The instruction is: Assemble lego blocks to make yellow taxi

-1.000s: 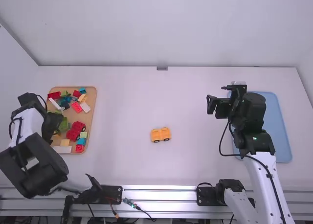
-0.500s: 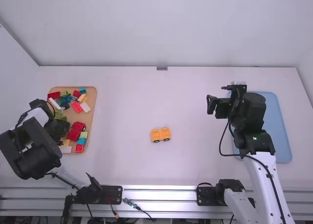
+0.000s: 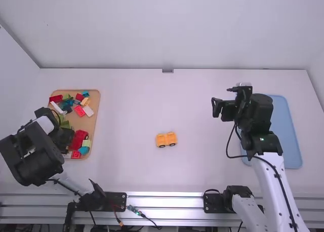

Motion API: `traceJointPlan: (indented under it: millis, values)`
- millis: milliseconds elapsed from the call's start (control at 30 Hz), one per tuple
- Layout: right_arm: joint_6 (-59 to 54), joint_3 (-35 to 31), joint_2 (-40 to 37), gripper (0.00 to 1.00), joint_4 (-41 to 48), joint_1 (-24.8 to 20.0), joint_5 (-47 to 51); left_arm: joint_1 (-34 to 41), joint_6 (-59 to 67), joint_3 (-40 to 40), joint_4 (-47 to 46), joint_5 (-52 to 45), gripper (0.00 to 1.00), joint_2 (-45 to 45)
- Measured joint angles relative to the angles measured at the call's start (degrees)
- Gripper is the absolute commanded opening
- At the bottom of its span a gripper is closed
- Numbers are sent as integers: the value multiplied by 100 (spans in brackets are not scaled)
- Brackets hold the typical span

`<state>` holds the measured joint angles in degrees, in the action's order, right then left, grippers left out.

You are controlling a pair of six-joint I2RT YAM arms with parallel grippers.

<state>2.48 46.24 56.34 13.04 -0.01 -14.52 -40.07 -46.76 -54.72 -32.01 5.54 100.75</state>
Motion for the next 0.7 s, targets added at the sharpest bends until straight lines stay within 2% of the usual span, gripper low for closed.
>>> traceJointPlan:
  millis: [400, 500, 567, 700]
  values:
    - [-33, 0, 2, 99, 2, 0, -31, -17, 0, 0, 153, 68, 64, 0]
    - [-59, 0, 0, 99, 2, 0, -33, -22, 0, -4, 149, 68, 62, 2]
    - [-72, 0, 2, 99, 2, 0, -33, -22, 7, -4, 210, 70, 55, 2]
    - [-79, 0, 0, 99, 0, 0, -31, -22, 0, -4, 356, 162, 55, 2]
